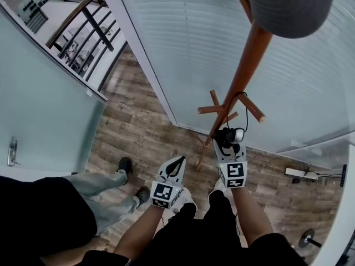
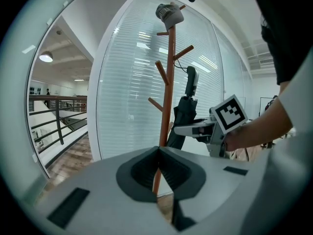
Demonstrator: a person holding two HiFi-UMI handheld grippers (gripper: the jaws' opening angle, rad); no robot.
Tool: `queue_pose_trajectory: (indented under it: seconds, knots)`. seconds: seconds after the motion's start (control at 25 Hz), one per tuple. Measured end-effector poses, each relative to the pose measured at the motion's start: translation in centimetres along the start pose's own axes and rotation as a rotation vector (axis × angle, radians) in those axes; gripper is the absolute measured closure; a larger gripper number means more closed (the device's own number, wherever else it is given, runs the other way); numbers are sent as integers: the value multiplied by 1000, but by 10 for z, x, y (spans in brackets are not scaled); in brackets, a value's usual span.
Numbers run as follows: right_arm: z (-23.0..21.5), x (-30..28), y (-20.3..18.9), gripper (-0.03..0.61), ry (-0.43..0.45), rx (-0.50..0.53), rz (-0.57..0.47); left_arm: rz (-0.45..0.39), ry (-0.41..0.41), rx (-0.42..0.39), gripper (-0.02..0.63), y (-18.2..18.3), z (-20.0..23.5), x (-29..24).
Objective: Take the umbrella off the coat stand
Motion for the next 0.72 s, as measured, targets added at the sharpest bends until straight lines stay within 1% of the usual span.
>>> queue_pose_trajectory:
  seconds: [0.36, 0.6, 0.72]
  knots:
    - [2, 28, 69, 331, 15, 13, -126, -26, -16, -4, 600, 13, -8, 2]
    - [-8, 53, 125, 331, -3, 39, -207, -62, -35, -33, 600, 43, -13, 3]
    - [-8, 67, 145, 330, -1, 69, -242, -77, -48, -48, 600, 53, -17, 8]
Point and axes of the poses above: the fingertips, and each gripper's own axes: x backward along the fingers, z to its left, y out of its top, the point moved 3 cm from there along x, backward along the fingers, and after that the axes turned 3 degrees about x, right-handed, at the moved point
